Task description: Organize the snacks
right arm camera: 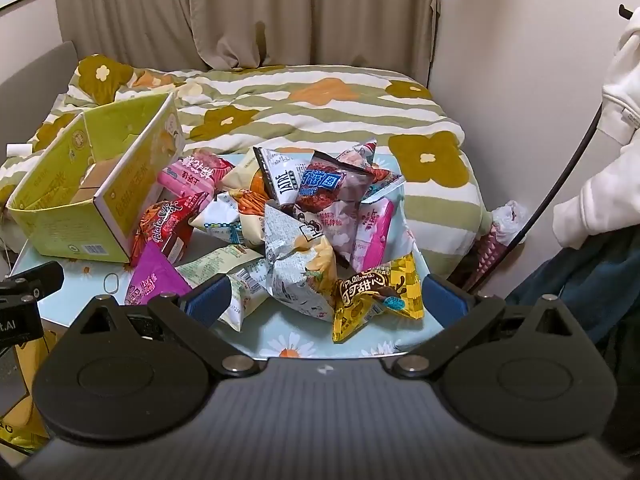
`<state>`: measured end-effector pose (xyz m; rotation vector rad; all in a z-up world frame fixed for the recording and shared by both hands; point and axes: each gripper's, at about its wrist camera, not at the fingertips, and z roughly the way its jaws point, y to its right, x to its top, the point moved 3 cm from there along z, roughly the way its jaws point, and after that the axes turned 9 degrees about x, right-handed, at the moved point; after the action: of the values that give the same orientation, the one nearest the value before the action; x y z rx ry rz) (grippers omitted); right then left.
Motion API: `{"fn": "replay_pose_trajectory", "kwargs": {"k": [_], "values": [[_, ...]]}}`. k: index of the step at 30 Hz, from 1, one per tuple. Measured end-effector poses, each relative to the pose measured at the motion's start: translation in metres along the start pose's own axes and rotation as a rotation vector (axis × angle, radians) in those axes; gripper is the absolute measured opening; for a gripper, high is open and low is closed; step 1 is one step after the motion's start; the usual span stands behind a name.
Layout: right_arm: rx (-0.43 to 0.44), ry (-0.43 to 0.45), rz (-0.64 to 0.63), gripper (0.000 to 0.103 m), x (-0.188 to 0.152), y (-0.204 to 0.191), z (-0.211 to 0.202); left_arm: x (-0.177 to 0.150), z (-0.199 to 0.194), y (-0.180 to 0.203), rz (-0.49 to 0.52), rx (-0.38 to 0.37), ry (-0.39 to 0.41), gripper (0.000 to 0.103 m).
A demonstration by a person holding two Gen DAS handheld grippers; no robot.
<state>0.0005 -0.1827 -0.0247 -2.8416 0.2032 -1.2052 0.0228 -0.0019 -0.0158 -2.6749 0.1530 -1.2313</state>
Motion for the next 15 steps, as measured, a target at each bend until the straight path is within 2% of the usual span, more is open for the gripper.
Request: {"fn": "replay_pose_trajectory", "kwargs": {"k": [15], "values": [[0.002,0.002,-0.003,0.103,0.0036,0.0000,-0.0019,0.0010,-0.0040,0.0036,-0.012,-0.012,-0.005,0.103]]}}
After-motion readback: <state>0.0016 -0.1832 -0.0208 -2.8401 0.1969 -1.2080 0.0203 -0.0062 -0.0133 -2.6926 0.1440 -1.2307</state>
